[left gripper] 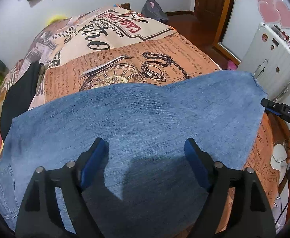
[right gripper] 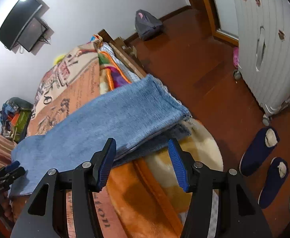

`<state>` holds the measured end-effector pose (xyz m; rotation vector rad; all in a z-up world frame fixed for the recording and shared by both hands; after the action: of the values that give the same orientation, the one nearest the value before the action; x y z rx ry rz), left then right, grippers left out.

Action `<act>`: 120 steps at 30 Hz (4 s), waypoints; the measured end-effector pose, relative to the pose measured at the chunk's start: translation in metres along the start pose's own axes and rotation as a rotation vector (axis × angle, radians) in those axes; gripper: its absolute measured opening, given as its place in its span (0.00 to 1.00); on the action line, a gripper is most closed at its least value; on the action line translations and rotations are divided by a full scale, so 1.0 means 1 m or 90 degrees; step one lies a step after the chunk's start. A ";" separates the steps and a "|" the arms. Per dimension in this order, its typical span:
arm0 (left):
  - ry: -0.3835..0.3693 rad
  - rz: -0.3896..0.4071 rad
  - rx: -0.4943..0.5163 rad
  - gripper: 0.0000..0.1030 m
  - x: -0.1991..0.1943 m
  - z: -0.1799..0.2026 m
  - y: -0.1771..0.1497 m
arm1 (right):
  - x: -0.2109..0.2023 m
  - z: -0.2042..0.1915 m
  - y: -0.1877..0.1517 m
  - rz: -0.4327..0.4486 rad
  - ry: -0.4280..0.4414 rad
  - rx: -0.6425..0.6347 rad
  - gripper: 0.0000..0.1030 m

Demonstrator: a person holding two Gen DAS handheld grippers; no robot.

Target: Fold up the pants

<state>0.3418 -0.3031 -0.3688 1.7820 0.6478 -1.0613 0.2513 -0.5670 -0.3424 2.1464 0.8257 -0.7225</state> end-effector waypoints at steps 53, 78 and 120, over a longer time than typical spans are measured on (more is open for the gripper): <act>-0.019 0.151 -0.083 0.87 -0.102 -0.081 -0.014 | -0.096 -0.236 0.064 0.212 0.193 -0.247 0.08; 0.075 0.179 -0.287 0.87 -0.145 -0.268 -0.105 | 0.048 -0.419 -0.139 -0.110 0.340 -0.508 0.08; 0.037 0.086 -0.281 0.87 -0.087 -0.237 -0.150 | 0.046 -0.278 -0.103 -0.143 0.149 -0.417 0.31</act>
<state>0.2723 -0.0232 -0.3139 1.4513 0.7219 -0.7114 0.2718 -0.2809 -0.2538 1.5707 1.2416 -0.2462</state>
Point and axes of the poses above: each gripper's, at about its wrist camera, not at the fingertips, and x roughly the way its jaws point, z to its right, y to its top, the point moved 10 cm from there along x, roughly the way its jaws point, and after that the axes turned 8 degrees about y, right-handed, at the moved point
